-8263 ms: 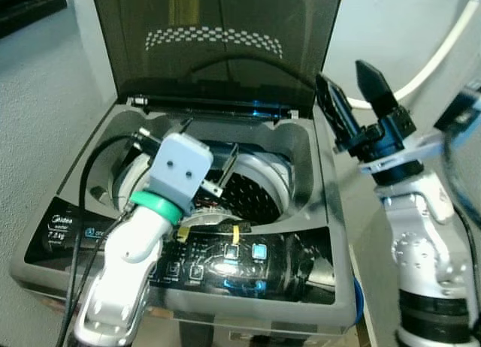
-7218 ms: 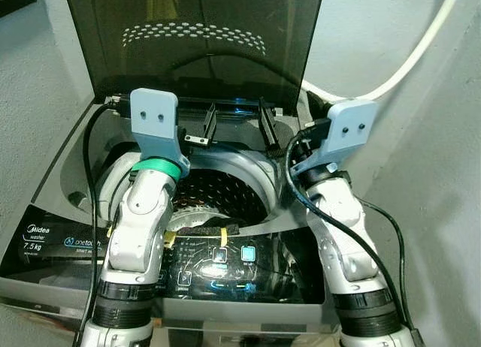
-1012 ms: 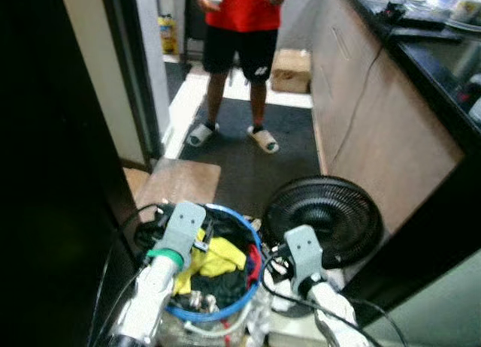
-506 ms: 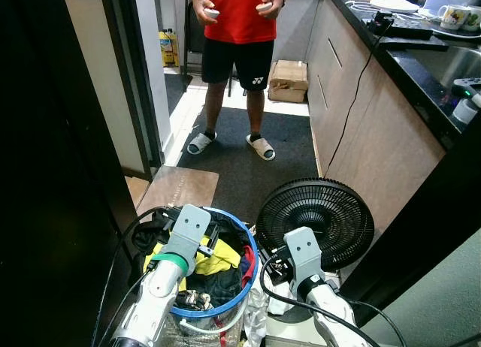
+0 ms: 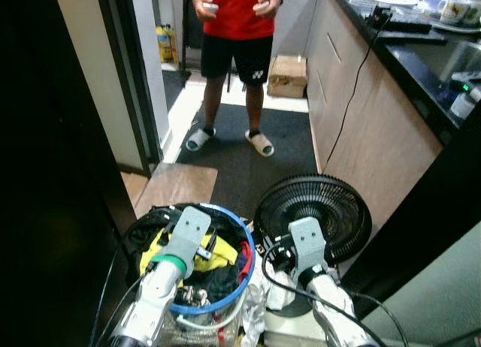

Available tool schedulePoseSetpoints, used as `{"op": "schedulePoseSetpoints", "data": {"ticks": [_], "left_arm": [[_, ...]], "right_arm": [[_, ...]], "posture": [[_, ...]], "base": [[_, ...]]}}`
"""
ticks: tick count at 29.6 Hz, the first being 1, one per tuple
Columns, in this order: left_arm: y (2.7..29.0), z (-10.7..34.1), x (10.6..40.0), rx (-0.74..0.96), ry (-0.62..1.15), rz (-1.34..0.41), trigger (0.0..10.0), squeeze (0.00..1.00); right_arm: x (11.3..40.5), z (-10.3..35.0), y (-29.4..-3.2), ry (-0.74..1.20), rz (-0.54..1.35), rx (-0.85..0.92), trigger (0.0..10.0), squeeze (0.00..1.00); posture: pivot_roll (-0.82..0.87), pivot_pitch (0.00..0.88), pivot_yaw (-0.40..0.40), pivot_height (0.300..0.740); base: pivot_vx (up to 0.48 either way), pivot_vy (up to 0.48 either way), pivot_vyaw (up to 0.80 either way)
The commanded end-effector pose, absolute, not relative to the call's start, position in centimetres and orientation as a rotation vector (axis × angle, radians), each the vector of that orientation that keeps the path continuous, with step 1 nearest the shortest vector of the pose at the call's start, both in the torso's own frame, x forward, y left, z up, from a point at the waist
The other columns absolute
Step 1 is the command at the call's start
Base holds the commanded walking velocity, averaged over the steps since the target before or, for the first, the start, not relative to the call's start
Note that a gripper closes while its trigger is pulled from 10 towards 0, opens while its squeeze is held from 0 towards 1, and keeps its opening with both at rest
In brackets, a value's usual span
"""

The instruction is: Clothes washing

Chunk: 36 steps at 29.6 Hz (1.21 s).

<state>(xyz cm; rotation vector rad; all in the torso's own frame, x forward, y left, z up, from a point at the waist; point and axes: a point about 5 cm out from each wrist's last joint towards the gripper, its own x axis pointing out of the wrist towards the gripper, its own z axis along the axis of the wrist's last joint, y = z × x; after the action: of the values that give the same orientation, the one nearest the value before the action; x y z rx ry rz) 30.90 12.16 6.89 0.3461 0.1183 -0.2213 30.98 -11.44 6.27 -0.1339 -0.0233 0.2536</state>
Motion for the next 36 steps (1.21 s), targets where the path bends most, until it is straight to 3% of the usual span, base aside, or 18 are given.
{"op": "schedulePoseSetpoints", "data": {"ticks": [1, 17, 27, 28, 36], "left_arm": [[12.0, 6.4, 30.8, 0.357, 0.152, -0.241, 10.0, 0.0], [10.4, 8.8, 31.0, 0.357, 0.094, -0.352, 10.0, 0.0], [11.6, 10.7, 28.7, 0.356, 0.06, -0.365, 10.0, 0.0], [12.1, 10.8, 27.6, 0.358, 0.078, -0.354, 10.0, 0.0], [13.3, 10.0, 26.3, 0.38, 0.141, -0.319, 10.0, 0.0]], "right_arm": [[31.0, 6.0, -11.5, -0.004, 0.24, -0.117, 10.0, 0.0], [31.0, 7.0, -12.0, -0.055, 0.207, -0.145, 10.0, 0.0], [29.4, 8.9, -10.4, -0.154, 0.233, -0.101, 10.0, 0.0], [28.7, 8.7, -9.9, -0.144, 0.251, -0.097, 10.0, 0.0], [28.5, 7.7, -9.7, -0.086, 0.27, -0.117, 10.0, 0.0]], "posture": [[0.1, 0.115, 0.037, 0.74], [0.1, 0.254, 0.114, 0.74], [0.14, 0.34, 0.128, 0.74], [0.16, 0.395, 0.126, 0.74], [0.18, 0.423, 0.115, 0.74]], "base": [[0.0, 0.0, 0.0], [0.0, 0.0, 0.0], [0.0, 0.0, 0.0], [0.0, 0.0, 0.0], [0.0, 0.0, 0.0]]}}
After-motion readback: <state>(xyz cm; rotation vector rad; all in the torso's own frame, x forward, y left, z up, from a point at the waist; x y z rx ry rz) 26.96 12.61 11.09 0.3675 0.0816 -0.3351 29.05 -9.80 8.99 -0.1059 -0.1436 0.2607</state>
